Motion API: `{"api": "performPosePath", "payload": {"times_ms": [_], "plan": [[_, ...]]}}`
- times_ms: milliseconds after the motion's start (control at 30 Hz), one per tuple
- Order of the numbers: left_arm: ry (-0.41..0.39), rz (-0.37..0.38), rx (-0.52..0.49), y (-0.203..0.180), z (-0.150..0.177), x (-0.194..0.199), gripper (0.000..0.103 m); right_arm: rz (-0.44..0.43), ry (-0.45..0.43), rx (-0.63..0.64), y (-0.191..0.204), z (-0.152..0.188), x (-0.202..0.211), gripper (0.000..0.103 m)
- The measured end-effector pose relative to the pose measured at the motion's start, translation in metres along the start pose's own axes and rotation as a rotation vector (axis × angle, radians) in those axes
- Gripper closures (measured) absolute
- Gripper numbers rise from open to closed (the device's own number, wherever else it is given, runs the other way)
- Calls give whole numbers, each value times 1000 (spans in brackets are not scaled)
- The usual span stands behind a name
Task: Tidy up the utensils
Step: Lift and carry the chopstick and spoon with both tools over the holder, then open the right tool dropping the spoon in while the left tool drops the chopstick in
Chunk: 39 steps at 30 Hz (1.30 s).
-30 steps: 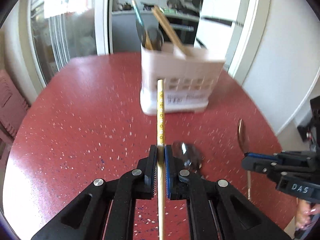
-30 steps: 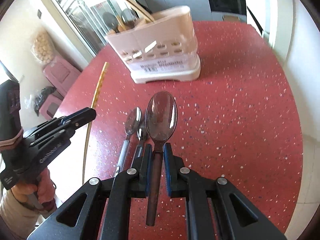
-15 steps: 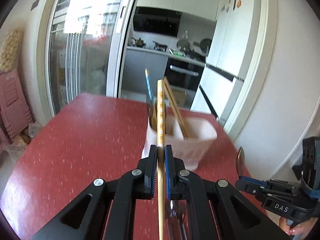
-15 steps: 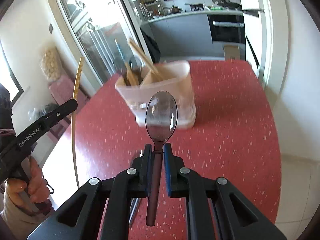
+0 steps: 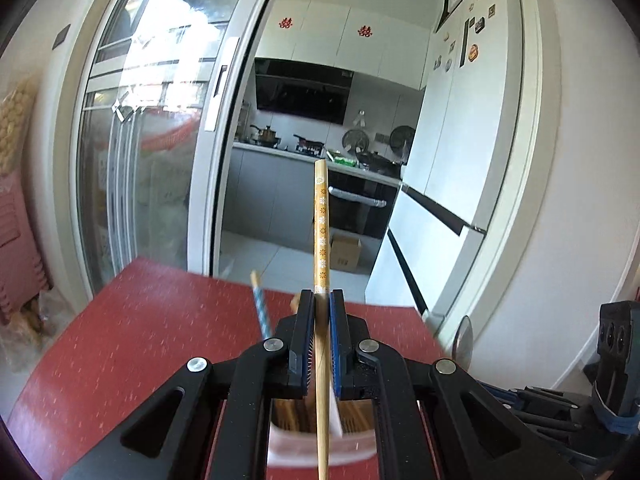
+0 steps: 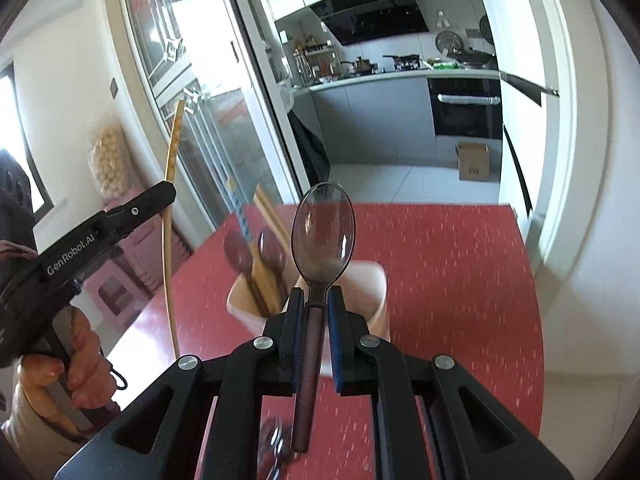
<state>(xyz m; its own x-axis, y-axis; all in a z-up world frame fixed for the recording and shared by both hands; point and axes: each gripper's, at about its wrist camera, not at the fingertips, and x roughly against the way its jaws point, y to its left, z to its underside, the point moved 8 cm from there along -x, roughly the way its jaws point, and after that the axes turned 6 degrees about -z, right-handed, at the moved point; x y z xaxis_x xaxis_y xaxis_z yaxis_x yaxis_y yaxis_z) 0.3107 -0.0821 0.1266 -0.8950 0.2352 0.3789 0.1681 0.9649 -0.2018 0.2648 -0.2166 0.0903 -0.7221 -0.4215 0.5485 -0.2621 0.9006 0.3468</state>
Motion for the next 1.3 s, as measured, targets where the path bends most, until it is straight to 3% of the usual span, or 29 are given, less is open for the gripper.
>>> {"api": "performPosePath", "payload": {"times_ms": [300, 500, 867, 1300], "plan": [[-83, -30, 26, -5, -24, -42, 67, 18, -98, 35, -11, -49, -29, 91], [-115, -79, 40, 2, -16, -62, 67, 39, -161, 74, -18, -59, -53, 91], [-91, -133, -32, 2, 31, -65, 67, 109, -158, 225, -11, -25, -85, 91], [-53, -174, -85, 6, 54, -54, 67, 89, -74, 291, 0, 12, -97, 90]]}}
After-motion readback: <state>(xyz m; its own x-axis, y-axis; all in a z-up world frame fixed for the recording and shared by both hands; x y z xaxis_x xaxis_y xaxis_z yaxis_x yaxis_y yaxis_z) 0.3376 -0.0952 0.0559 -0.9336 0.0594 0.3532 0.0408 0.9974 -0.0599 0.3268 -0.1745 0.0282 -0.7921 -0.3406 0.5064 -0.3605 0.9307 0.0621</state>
